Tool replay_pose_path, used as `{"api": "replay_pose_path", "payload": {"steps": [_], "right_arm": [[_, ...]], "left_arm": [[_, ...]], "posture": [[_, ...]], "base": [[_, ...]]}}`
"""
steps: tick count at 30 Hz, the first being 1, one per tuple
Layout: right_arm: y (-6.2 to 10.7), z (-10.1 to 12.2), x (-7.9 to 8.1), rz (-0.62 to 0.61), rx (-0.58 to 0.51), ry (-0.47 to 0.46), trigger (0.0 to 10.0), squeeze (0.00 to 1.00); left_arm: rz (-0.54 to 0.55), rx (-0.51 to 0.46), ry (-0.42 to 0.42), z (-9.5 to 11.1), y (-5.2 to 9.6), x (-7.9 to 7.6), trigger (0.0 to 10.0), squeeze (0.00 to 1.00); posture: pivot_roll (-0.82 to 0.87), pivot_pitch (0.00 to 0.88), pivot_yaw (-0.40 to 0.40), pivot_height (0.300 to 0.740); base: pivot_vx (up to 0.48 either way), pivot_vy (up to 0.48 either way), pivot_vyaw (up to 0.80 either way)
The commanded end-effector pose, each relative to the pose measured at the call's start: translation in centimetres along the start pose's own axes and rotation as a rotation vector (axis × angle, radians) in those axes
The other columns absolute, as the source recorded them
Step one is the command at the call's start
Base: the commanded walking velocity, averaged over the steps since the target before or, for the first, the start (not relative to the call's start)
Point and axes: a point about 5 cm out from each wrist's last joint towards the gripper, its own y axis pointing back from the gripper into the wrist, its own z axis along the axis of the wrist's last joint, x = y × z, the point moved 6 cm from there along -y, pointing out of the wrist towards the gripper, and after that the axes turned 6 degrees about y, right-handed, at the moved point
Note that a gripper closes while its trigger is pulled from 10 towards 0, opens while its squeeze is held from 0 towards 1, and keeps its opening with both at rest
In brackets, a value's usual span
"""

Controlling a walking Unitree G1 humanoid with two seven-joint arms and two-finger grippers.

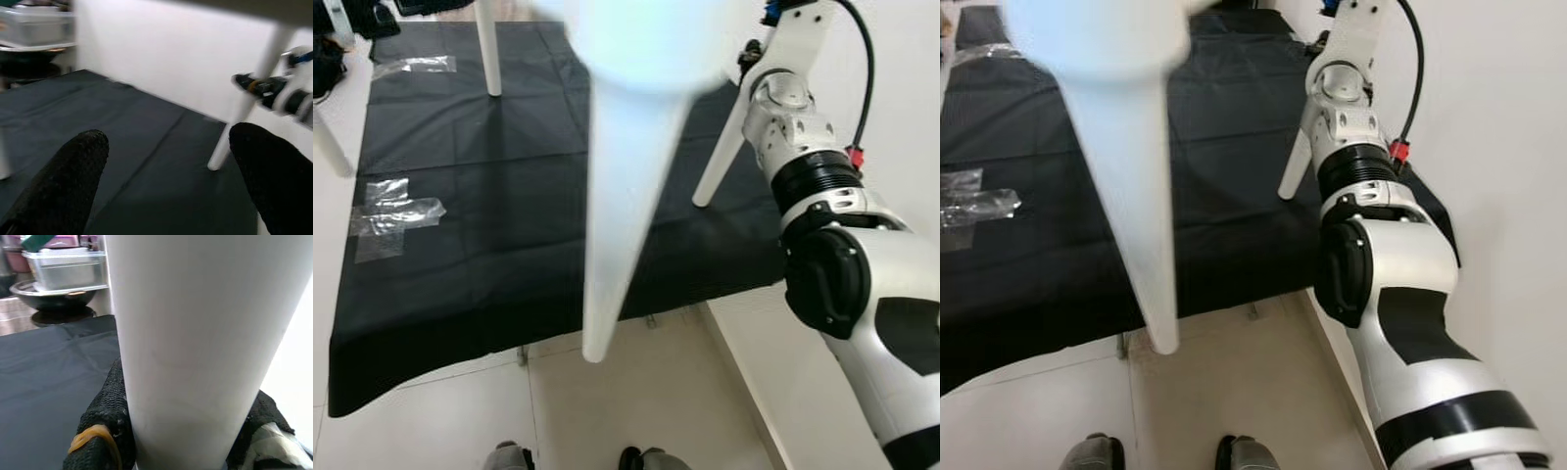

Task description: Building children table

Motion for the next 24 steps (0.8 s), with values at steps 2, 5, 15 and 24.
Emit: {"api": "replay_pose_path", "payload": {"steps": [2,5,15,24], "right_arm": [[-0.6,-4.1,-5.5,-0.189,0.113,0.097,10.0,0.0],[-0.7,-4.1,-5.5,-0.179,0.114,0.108,10.0,0.0],[-0.5,-5.0,-4.1,-0.098,0.148,0.12,10.0,0.0],[-0.4,-5.2,-3.4,-0.084,0.16,0.1,10.0,0.0]], "left_arm": [[0.148,0.062,-0.021,-2.4,0.5,2.5,10.0,0.0],[0.164,0.081,-0.024,-2.9,0.2,2.7,10.0,0.0],[-0.402,0.315,-0.162,-2.4,0.1,-4.6,10.0,0.0],[0.24,0.02,-0.407,5.7,-2.4,0.1,10.0,0.0]], "posture": [[0.02,0.153,-0.081,0.74],[0.02,0.153,-0.081,0.74],[0.02,0.148,-0.083,0.74],[0.04,0.138,-0.072,0.74]], "base": [[0.0,0.0,0.0],[0.0,0.0,0.0],[0.0,0.0,0.0],[0.0,0.0,0.0]]}}
